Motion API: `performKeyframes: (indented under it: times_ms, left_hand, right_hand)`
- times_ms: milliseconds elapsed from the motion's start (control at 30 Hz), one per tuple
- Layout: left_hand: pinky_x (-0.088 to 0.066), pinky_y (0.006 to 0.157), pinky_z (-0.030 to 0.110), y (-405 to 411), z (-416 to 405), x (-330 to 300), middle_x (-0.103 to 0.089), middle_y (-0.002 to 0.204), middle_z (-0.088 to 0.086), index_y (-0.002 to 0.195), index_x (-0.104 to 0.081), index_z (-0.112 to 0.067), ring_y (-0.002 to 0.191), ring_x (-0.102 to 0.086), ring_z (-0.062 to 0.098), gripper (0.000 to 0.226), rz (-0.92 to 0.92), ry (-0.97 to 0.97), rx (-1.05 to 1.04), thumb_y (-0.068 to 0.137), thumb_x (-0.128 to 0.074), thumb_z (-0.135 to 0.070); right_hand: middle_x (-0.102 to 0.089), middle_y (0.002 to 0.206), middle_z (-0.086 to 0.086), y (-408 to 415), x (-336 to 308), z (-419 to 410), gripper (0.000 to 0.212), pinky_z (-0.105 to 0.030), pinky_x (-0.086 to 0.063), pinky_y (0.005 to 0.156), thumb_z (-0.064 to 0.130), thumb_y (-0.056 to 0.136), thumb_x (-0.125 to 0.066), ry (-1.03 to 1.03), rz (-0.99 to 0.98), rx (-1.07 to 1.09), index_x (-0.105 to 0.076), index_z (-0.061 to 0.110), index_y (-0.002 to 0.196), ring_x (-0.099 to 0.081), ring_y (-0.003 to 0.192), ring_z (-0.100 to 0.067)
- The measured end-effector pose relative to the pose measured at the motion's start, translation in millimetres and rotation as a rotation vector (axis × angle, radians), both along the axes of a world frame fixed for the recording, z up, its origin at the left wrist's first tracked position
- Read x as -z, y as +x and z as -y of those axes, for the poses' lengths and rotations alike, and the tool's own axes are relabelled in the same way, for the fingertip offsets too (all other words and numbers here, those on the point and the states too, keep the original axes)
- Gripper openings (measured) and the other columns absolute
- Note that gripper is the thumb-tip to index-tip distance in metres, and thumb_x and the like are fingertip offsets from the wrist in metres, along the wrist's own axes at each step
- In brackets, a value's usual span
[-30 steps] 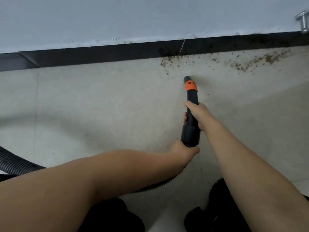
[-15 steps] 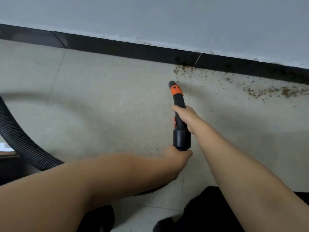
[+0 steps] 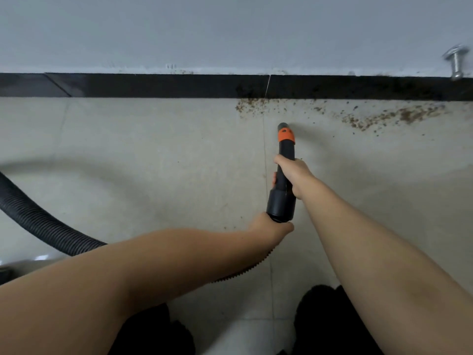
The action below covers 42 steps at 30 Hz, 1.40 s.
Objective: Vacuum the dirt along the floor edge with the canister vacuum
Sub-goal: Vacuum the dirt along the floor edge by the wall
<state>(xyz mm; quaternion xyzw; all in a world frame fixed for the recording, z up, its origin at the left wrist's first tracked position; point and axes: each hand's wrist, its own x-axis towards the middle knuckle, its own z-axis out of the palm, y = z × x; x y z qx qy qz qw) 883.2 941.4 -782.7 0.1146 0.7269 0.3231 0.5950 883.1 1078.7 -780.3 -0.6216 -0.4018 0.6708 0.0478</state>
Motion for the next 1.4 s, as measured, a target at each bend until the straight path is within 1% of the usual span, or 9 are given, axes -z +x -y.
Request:
performKeyframes:
  times_ms: [100, 200, 400, 667, 900, 1000, 1200, 1300, 1400]
  left_hand:
    - [-0.048, 0.066, 0.030, 2.1, -0.4, 0.3, -0.059, 0.082, 0.007, 0.104, -0.056, -0.013, 0.071, -0.055, 0.022, 0.027, 0.008, 0.001, 0.024, 0.079, -0.065, -0.019]
    - [-0.049, 0.067, 0.032, 4.5, -4.4, 0.0, -0.059, 0.078, 0.006, 0.092, -0.056, -0.019, 0.071, -0.056, 0.022, 0.020, 0.000, 0.018, 0.022, 0.075, -0.065, -0.022]
    - [-0.045, 0.064, 0.030, 7.0, -6.8, 0.6, -0.054, 0.075, 0.007, 0.084, -0.053, -0.019, 0.068, -0.052, 0.021, 0.013, 0.037, 0.020, -0.077, 0.077, -0.063, -0.018]
    - [-0.039, 0.057, 0.024, 2.4, 2.8, 1.6, -0.051, 0.077, 0.008, 0.091, -0.052, -0.013, 0.063, -0.047, 0.019, 0.013, 0.035, -0.002, -0.241, 0.081, -0.059, -0.013]
    - [-0.042, 0.059, 0.026, -18.0, -4.4, 2.5, -0.053, 0.075, 0.006, 0.085, -0.051, -0.020, 0.064, -0.049, 0.020, 0.011, -0.025, -0.014, -0.194, 0.081, -0.061, -0.017]
    - [-0.045, 0.062, 0.028, -11.7, -10.6, 5.2, -0.054, 0.078, 0.007, 0.088, -0.053, -0.019, 0.068, -0.052, 0.021, 0.014, -0.007, -0.009, -0.154, 0.078, -0.062, -0.019]
    - [-0.043, 0.058, 0.023, 8.9, -30.2, 2.8, -0.055, 0.081, 0.006, 0.095, -0.054, -0.018, 0.065, -0.051, 0.018, 0.017, 0.069, 0.019, -0.102, 0.080, -0.062, -0.019]
    - [-0.043, 0.061, 0.024, 10.7, -40.5, 0.0, -0.054, 0.081, 0.007, 0.092, -0.053, -0.020, 0.067, -0.050, 0.019, 0.014, 0.092, 0.033, -0.120, 0.081, -0.061, -0.017]
    - [-0.041, 0.056, 0.021, 5.0, -41.1, -0.4, -0.054, 0.079, 0.006, 0.090, -0.052, -0.019, 0.061, -0.048, 0.016, 0.012, 0.073, 0.024, -0.173, 0.082, -0.061, -0.016]
  right_hand:
    - [-0.052, 0.055, -0.010, 5.7, 0.2, -1.9, 0.015, -0.028, -0.048, 0.048, 0.015, 0.086, -0.059, 0.003, -0.003, 0.035, -0.046, 0.008, 0.089, -0.048, 0.040, -0.022]
    - [-0.052, 0.056, -0.010, 4.4, 1.5, -7.4, 0.018, -0.028, -0.048, 0.046, 0.016, 0.085, -0.059, 0.026, 0.022, 0.041, -0.046, 0.008, 0.095, -0.048, 0.037, -0.022]
    - [-0.052, 0.055, -0.009, -7.7, -3.7, -7.8, 0.012, -0.030, -0.048, 0.050, 0.014, 0.086, -0.058, 0.017, 0.026, -0.053, -0.047, 0.010, 0.088, -0.049, 0.043, -0.022]
    - [-0.053, 0.054, -0.009, -34.3, -4.5, 7.5, 0.013, -0.029, -0.049, 0.049, 0.014, 0.086, -0.056, -0.016, 0.003, -0.251, -0.047, 0.010, 0.093, -0.048, 0.042, -0.020]
    - [-0.053, 0.054, -0.010, -47.8, -3.0, -0.5, 0.012, -0.031, -0.049, 0.050, 0.013, 0.086, -0.056, 0.000, -0.036, -0.182, -0.046, 0.009, 0.092, -0.048, 0.043, -0.022]
    - [-0.052, 0.056, -0.010, -36.4, -1.4, -7.8, 0.011, -0.030, -0.048, 0.050, 0.013, 0.086, -0.055, 0.008, -0.020, -0.125, -0.046, 0.010, 0.090, -0.048, 0.042, -0.022]
    - [-0.052, 0.055, -0.009, -5.9, 0.1, -30.9, 0.011, -0.029, -0.046, 0.048, 0.013, 0.086, -0.056, 0.049, 0.041, -0.048, -0.045, 0.010, 0.087, -0.047, 0.043, -0.022]
    - [-0.051, 0.057, -0.009, -4.4, -1.6, -42.2, 0.011, -0.027, -0.046, 0.047, 0.013, 0.087, -0.056, 0.063, 0.050, -0.048, -0.046, 0.011, 0.086, -0.047, 0.042, -0.021]
    - [-0.051, 0.058, -0.010, -16.5, -2.1, -40.9, 0.011, -0.027, -0.046, 0.046, 0.013, 0.088, -0.056, 0.052, 0.029, -0.078, -0.046, 0.011, 0.087, -0.047, 0.042, -0.021]
